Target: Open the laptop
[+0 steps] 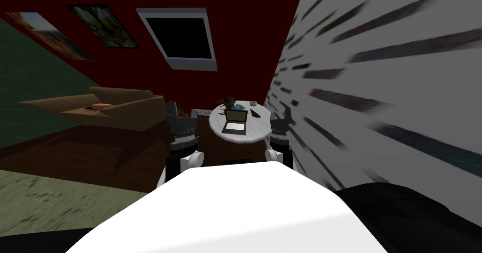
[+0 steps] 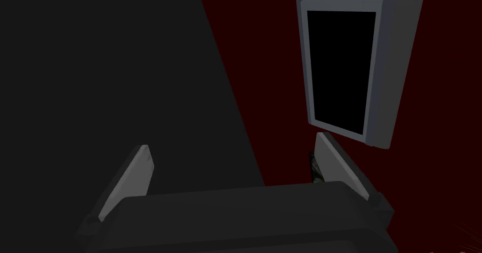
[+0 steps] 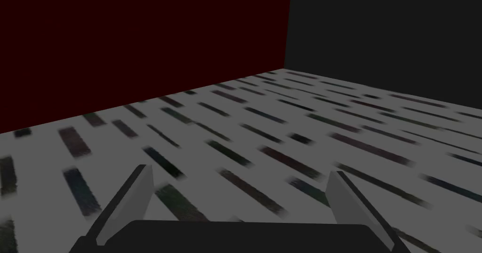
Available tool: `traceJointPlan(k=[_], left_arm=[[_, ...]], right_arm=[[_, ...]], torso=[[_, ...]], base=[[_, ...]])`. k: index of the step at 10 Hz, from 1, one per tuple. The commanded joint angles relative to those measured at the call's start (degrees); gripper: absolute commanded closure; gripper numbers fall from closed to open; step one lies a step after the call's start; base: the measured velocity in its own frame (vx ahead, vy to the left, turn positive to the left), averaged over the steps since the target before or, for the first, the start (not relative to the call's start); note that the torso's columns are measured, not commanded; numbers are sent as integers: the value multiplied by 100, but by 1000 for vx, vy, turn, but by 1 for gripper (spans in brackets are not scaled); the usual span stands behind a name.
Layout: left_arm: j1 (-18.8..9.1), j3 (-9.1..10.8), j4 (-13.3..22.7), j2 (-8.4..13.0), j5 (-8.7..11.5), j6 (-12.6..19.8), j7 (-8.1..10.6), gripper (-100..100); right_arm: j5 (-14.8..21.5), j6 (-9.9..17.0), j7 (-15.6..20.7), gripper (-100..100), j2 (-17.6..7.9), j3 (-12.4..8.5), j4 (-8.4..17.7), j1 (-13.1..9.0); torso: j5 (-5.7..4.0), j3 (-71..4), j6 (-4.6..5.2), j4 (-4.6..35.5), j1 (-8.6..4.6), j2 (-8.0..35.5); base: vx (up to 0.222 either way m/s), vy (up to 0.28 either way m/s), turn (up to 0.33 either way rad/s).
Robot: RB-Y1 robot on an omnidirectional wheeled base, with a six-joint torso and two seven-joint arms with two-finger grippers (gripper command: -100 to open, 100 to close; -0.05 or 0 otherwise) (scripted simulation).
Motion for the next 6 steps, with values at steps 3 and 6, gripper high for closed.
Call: traceJointPlan(k=[3,6], left_arm=[[0,0,-1,0,0,0,0,0],[0,0,-1,0,0,0,0,0]], right_arm=[[0,0,0,0,0,0,-1,0],[0,0,0,0,0,0,-1,0]], torso=[[0,-2014,0,1006,0,1003],[0,-4536,0,2268,0,2269]], base=[[0,0,0],[0,0,0]])
